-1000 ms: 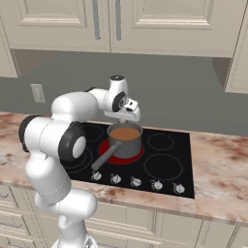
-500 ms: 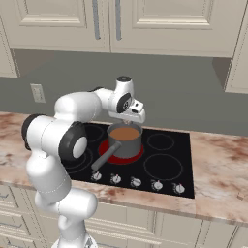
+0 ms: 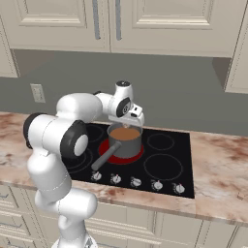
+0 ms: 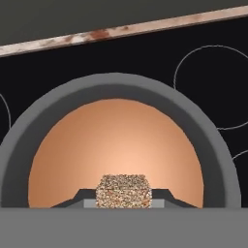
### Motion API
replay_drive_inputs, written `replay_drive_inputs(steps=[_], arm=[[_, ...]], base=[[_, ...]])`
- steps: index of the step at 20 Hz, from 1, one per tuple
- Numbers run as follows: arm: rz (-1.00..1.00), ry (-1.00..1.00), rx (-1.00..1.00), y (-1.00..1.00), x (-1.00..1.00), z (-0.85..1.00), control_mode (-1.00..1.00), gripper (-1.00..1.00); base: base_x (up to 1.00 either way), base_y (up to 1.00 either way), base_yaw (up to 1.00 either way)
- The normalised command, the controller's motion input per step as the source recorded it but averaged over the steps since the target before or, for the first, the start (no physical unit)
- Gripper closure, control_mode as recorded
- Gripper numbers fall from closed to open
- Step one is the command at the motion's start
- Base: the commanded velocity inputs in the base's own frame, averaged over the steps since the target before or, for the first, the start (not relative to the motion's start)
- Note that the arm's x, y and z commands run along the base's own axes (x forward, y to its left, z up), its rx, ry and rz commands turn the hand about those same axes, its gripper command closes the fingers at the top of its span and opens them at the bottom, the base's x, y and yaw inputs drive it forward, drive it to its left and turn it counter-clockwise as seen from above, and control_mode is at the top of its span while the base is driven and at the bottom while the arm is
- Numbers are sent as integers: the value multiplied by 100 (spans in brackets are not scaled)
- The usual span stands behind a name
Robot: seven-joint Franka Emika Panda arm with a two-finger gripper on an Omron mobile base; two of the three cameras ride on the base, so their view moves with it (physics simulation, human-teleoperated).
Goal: Pick up the sugar cube(s) and place them in the saucepan with hot chocolate.
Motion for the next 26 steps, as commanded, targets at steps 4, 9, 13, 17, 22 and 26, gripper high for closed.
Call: replay_drive_inputs(steps=[4,9,13,17,22,26], arm=[[0,1,0,0,0,-9,-100,100],[0,4,0,0,0,-6,-100,-100],[0,2,0,0,0,0,-100,-100],[0,0,0,0,0,0,-100,-100],[-2,0,0,0,0,0,-100,-100],[-5,-1,0,-2,-9,37,-100,-100]], base=[[0,0,0],[0,0,0],[0,0,0],[0,0,0],[0,0,0],[0,0,0]])
